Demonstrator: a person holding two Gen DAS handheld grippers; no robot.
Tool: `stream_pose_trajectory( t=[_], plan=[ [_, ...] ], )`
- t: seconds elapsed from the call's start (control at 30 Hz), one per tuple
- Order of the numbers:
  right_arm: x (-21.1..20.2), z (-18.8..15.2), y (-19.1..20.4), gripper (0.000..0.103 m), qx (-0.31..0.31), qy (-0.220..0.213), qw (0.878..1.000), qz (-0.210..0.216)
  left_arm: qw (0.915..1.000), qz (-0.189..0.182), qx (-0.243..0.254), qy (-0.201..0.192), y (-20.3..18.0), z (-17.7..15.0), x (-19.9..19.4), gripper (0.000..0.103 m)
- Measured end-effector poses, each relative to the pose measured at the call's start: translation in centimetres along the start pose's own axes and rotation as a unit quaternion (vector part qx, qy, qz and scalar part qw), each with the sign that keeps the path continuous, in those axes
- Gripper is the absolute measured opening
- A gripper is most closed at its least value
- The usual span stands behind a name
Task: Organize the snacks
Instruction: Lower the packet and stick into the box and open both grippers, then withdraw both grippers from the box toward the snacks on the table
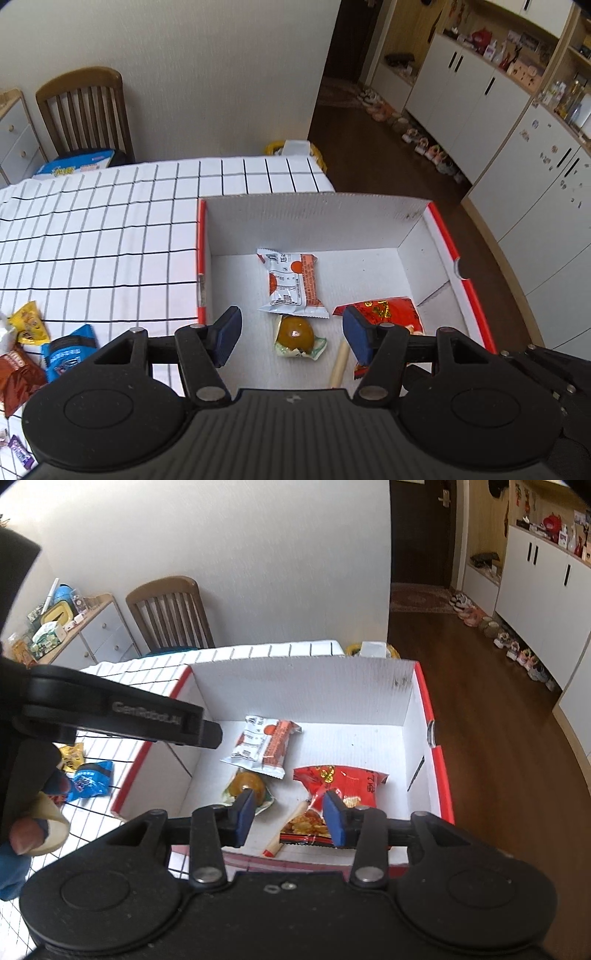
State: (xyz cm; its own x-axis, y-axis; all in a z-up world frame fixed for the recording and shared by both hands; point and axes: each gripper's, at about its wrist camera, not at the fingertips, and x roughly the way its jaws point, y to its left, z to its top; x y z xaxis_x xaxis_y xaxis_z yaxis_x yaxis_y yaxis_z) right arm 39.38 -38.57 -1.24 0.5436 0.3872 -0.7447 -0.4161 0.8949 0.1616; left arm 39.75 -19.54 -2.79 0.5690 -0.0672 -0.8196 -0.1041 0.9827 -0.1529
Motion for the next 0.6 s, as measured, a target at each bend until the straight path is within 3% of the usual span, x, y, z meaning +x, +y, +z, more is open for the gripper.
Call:
stream_pose_trajectory(
  t=[0.2, 0.6],
  plan=[
    [-1.8, -0.1, 1.1, 0.042, -0.01, -0.012, 1.0, 0.008, 0.9997, -0.004, -0.009, -0.023, 1.3, -1.1, -3.1, 0.06],
    [-5.3, -0.3, 4.5, 0.056, -0.025, -0.049, 0.998, 0.016, 0.9967, -0.015, 0.019, -0.077, 4.2, -4.3, -9.2, 0.06]
  ],
)
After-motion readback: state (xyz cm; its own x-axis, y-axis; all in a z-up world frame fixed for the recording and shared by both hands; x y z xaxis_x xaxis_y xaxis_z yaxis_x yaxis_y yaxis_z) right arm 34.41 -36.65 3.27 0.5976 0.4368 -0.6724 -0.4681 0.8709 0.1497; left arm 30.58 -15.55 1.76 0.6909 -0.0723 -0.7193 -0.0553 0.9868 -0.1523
